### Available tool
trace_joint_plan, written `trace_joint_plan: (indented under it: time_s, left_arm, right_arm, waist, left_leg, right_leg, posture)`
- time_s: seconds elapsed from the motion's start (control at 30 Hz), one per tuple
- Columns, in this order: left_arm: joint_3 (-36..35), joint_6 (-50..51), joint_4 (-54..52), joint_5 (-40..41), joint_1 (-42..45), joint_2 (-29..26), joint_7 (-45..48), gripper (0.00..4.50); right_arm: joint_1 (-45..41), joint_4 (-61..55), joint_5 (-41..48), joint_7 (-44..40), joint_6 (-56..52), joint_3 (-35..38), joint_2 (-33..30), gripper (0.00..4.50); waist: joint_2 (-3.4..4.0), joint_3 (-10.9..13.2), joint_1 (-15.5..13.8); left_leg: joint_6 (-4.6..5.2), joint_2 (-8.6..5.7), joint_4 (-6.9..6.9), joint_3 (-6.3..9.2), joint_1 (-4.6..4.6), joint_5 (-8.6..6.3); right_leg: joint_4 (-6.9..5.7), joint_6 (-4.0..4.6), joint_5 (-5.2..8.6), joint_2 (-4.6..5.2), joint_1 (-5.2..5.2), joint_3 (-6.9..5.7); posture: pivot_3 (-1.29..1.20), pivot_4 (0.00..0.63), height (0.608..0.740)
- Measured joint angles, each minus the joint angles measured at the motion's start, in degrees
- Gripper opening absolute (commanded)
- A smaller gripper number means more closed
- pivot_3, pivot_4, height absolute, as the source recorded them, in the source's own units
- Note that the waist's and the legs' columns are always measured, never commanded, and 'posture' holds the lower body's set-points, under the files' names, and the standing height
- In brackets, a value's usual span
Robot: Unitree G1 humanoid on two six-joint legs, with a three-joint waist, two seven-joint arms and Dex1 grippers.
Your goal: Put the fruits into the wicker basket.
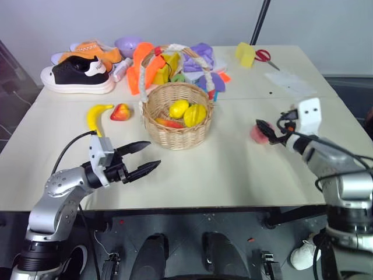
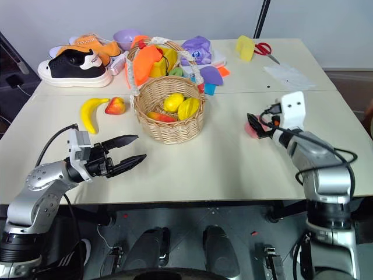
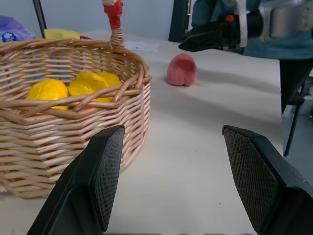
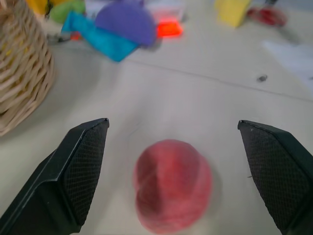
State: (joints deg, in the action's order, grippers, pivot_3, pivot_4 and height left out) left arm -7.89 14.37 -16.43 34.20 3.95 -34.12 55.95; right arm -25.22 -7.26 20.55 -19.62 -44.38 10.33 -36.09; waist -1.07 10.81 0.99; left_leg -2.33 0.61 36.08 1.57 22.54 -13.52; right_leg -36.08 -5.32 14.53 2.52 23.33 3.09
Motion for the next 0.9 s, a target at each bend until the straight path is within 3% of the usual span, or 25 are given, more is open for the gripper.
trace_joint_plan:
  time_s: [0.2, 0.67, 0.8, 0.9]
  left_arm:
    - [-0.11, -0.02, -1.97, 0.02, -3.15, 0.51, -1.71, 3.42]
    - [-0.19, -0.04, -3.89, 0.07, -5.41, 0.45, -3.64, 3.42]
    - [-0.23, -0.03, -3.92, 0.08, -5.46, 0.33, -3.64, 3.42]
    - [-0.23, -0.04, -3.91, 0.08, -5.43, 0.33, -3.63, 3.42]
  right_arm:
    - [-4.09, 5.53, -0.99, -1.83, -6.59, -3.91, -1.17, 4.41]
    - [-6.13, 16.90, -5.36, -3.27, -1.36, -5.60, 1.83, 4.41]
    - [-6.13, 17.74, -5.78, -3.27, -0.79, -5.25, 2.31, 3.13]
    - [-5.94, 17.37, -6.37, -3.60, 0.05, -5.29, 2.04, 3.13]
  waist:
    - [-0.01, 0.00, -0.03]
    - [-0.01, 0.00, 0.16]
    - [-0.01, 0.00, 0.12]
    - [-0.01, 0.00, 0.13]
  left_leg:
    - [0.01, 0.00, 0.00, 0.00, 0.05, -0.01]
    - [0.01, -0.03, 0.00, -0.01, 0.06, -0.01]
    - [0.01, -0.03, 0.01, -0.02, 0.06, -0.01]
    - [0.01, -0.05, 0.01, -0.02, 0.06, -0.01]
  right_leg:
    - [0.03, -0.01, 0.00, 0.00, 0.02, -0.02]
    - [0.01, -0.03, -0.01, -0.02, 0.04, -0.01]
    - [0.02, -0.03, -0.01, -0.01, 0.04, -0.01]
    - [0.02, -0.03, -0.01, -0.01, 0.04, -0.02]
  posture:
    - [0.00, 0.150, 0.740]
    - [0.00, 0.150, 0.740]
    - [0.00, 0.150, 0.740]
    - [0.00, 0.150, 0.740]
